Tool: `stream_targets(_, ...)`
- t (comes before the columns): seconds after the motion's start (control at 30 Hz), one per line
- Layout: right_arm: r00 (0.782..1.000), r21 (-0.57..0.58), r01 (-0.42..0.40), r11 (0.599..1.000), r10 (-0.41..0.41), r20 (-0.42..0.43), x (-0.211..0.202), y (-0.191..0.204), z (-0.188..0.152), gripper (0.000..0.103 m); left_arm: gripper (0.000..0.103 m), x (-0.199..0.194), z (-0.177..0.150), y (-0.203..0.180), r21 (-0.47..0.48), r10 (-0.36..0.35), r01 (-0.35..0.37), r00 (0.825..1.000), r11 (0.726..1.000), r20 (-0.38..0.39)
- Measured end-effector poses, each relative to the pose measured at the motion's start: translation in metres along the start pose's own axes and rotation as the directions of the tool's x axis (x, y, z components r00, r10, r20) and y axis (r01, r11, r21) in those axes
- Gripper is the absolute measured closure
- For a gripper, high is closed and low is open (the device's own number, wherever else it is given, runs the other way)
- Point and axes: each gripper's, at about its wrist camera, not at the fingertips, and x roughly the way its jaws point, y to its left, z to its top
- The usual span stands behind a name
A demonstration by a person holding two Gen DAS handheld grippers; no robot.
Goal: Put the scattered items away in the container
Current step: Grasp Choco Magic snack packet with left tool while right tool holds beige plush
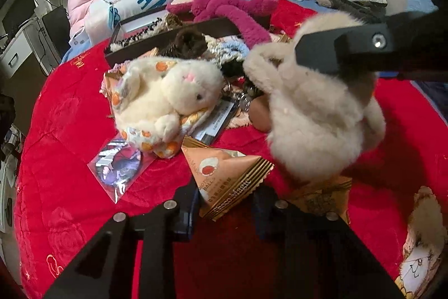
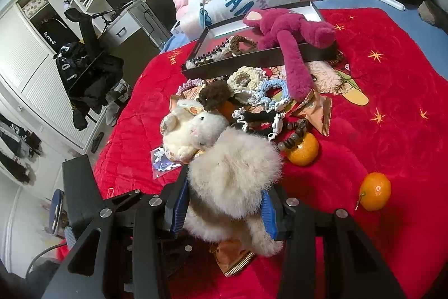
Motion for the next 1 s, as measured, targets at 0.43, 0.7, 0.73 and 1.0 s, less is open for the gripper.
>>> stream_targets(0.43,1.000,-0.012,0.001,1.000,-0.001,0.018,-0.004,0.005,0.002,0.060,0.071,-0.012,0.002,0.000,-0.034,0.017,-0.016,0.999,0.999,0.029)
stream_targets(0.7,0.998,-0.020,-0.010,1.000,0.011,0.057,-0.017,0.012,0.008,0.060,0.071,-0.030,0.019,0.011,-0.092,0.017,-0.010,0.997,0.996,0.076)
stream_targets(0.73,0.998,-0.029,-0.003,1.000,0.005,0.066,-0.020,0.015,0.009,0.060,0.071,-0.034,0.021,0.013,-0.099,0.022,-0.013,0.996,0.995,0.084)
stream_targets(1.0,0.995,-0.058,0.004,0.998,0.002,0.103,-0.034,0.027,0.015,0.060,0.071,-0.067,0.034,0.028,-0.151,0.040,-0.017,0.988,0.988,0.149)
